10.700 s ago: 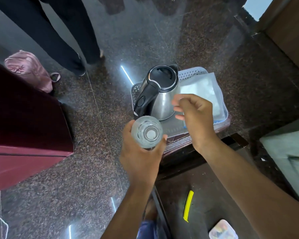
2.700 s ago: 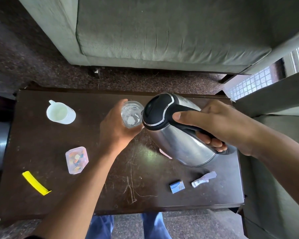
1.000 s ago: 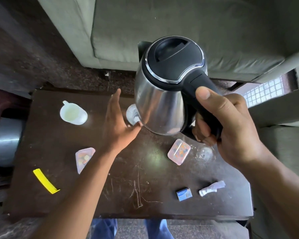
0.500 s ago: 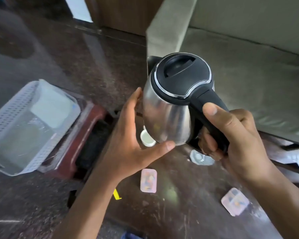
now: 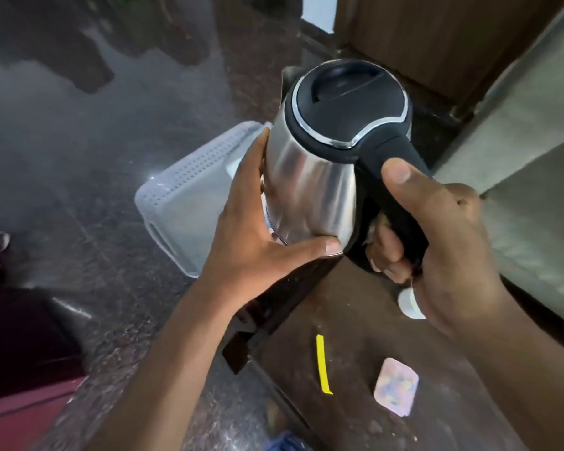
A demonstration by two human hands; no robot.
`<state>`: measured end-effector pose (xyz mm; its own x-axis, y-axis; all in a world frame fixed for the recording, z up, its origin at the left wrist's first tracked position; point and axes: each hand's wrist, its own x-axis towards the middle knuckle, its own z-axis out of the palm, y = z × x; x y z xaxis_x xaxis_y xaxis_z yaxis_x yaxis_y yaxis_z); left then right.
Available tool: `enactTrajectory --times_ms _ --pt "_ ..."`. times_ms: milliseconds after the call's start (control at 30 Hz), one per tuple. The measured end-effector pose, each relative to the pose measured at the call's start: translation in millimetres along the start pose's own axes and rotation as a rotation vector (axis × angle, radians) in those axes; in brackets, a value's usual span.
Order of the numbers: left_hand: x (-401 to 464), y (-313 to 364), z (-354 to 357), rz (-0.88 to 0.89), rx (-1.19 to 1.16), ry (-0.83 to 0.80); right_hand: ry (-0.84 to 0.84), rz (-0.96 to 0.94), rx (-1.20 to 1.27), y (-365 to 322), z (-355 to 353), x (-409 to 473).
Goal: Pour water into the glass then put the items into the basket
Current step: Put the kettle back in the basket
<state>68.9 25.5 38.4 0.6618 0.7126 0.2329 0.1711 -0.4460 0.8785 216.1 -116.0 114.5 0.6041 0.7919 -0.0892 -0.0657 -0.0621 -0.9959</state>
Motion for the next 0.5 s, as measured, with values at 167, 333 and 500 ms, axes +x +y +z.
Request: enactTrajectory --times_ms 167,333,500 --pt "8 -41 -67 -0.056 0.049 0.038 -0.093 0.014 0.04 12 78 32" --pt "25 -80 -129 -0.134 0.07 -0.014 -0.075 0.043 0.099 33 150 59" --pt "45 -113 -173 -0.251 0.094 -0.123 -0.024 0.116 0.091 59 207 77"
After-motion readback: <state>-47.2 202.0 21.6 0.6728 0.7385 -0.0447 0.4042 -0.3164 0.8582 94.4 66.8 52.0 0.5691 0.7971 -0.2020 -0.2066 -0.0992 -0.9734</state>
